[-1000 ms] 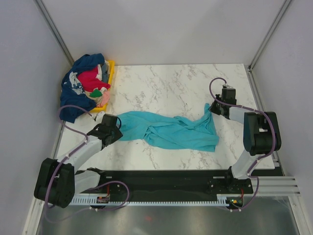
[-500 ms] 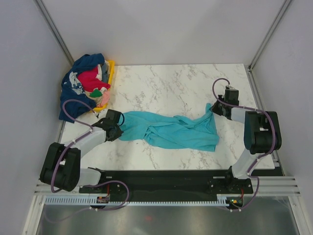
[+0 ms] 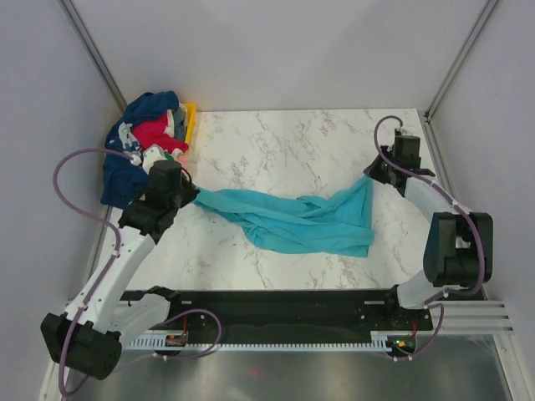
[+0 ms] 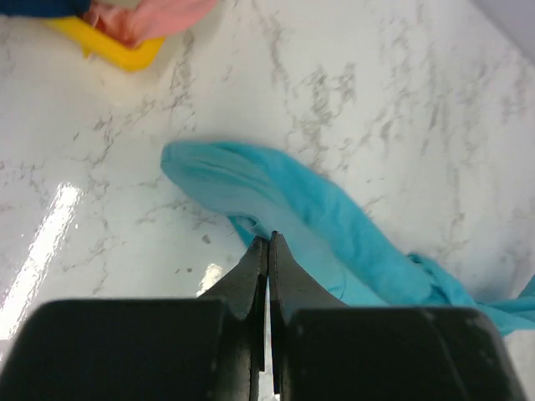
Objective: Fold and stack the t-shirts
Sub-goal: Flatten the tshirt out
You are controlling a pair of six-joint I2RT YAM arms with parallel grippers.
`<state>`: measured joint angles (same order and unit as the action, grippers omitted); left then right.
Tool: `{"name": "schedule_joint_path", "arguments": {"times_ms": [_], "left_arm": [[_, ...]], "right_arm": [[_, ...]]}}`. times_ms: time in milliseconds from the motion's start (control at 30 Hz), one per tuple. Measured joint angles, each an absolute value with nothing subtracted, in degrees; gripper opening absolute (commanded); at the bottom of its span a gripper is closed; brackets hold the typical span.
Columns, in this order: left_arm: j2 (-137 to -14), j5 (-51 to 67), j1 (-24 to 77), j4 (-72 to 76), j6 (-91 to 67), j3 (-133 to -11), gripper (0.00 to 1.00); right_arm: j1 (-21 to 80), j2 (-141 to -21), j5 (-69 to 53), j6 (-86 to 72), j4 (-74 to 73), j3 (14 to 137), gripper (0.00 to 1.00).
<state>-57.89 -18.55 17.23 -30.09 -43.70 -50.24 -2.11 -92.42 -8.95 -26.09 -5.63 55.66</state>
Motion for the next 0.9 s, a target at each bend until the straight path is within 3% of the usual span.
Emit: {"name": "schedule_joint_path", "arguments": {"times_ms": [300,400,567,633,667,700,800,900], "left_arm": [[-51.1,-18.9,17.2,-38.1,-40.2,-65.0,0.02],[-49.3,-18.9,17.2,-40.0,-38.9,-68.8,0.02],[-44.8,-18.8,17.2,-40.9,-37.2,-71.2,0.02],[-43.2,-18.1,17.2,-40.8,-37.1,-70.0,0.02],[-42.7,-17.7,17.2,-40.5,-37.0,-68.8,0.02],[-42.5,-17.4,17.2,-40.1,-36.9,-67.2,0.02],[-44.2,-15.9,17.2,-39.9,-36.3,-60.9,0.02],[-48.3,-14.7,17.2,-40.0,-35.4,-55.7,0.02]], "right_arm": [[-2.1,-76.1,-7.4,-24.6,-16.8,65.8,0.03],[-2.1,-72.5,-6.4,-24.1,-20.8,67.5,0.08],[-2.1,-69.8,-4.9,-23.9,-23.6,69.4,0.07],[-2.1,-72.3,-5.2,-24.2,-23.6,71.1,0.26],[-2.1,-75.3,-5.7,-24.5,-23.4,72.5,0.72],[-2.1,-79.1,-6.6,-24.8,-23.2,74.6,0.85],[-2.1,-95.0,-9.8,-23.7,-25.2,85.4,0.98],[-1.6,-107.4,-10.5,-22.2,-26.2,91.9,0.98]]}}
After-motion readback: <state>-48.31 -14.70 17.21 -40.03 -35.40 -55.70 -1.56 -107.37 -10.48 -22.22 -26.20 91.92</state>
